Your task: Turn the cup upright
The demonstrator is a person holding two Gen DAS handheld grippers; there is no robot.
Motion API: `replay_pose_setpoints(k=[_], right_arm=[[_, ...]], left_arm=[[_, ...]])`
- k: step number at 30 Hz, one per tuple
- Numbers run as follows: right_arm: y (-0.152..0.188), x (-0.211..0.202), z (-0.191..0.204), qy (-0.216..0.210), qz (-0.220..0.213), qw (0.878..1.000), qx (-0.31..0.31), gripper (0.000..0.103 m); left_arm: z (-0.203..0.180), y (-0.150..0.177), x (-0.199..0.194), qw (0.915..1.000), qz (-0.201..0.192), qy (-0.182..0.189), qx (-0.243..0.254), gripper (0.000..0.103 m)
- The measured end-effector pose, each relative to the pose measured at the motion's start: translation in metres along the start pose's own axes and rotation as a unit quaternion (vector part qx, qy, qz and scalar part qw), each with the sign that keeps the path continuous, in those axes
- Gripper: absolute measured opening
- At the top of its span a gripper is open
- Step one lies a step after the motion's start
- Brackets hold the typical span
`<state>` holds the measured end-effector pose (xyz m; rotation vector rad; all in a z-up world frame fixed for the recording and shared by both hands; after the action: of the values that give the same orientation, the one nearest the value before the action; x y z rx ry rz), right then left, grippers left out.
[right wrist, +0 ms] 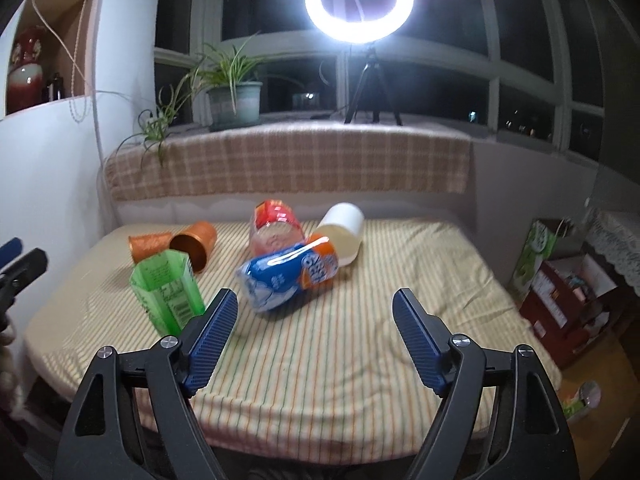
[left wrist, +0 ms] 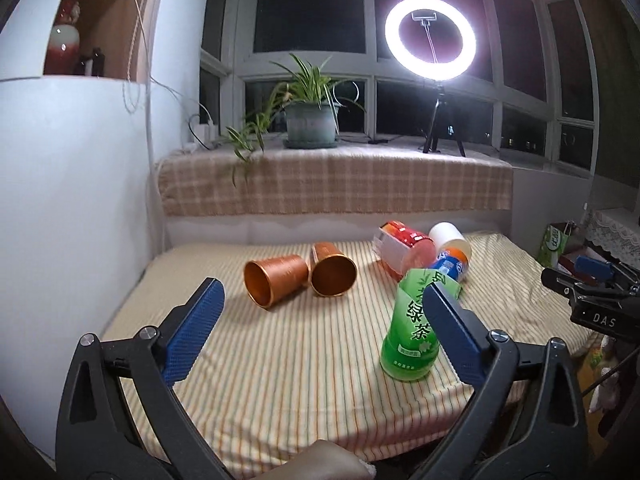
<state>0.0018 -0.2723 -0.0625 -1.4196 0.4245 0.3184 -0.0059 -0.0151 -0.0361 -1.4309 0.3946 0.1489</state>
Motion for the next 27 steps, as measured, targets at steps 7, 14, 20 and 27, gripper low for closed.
replay_pose_setpoints(k=[7,14,20,27], right_arm=[[-0.005,-0.011,0.000,0.034,-0.044,0.998,-0.005,0.086],[-0.010,-0.020,0.000,0.047,-0.073,0.996,0.002,0.088],[-0.012,-0.025,-0.001,0.046,-0.081,0.996,0.005,0.089],[-0.013,-0.027,-0.004,0.045,-0.082,0.996,0.010,0.089]], left_arm=[[0.002,0.001,-0.009,0.9999,-0.006,-0.007,-0.006,0.102],[0.001,0.000,-0.013,0.9999,-0.007,-0.012,-0.005,0.103],[0.001,0.000,-0.014,0.9999,-0.006,-0.013,-0.004,0.103],[0.005,-0.005,-0.015,0.9997,-0.003,-0.024,-0.005,0.103]])
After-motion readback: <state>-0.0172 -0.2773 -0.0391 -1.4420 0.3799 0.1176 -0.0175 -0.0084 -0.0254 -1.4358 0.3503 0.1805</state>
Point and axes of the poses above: each gripper's, at about its wrist camera, not at the fingertips, and x roughly the way its jaws point, z to its left, y to its underside, the point moved 4 cm from there along x, roughly the way its jaws point, and after that the axes turned 6 degrees about x, right-handed, at the moved point
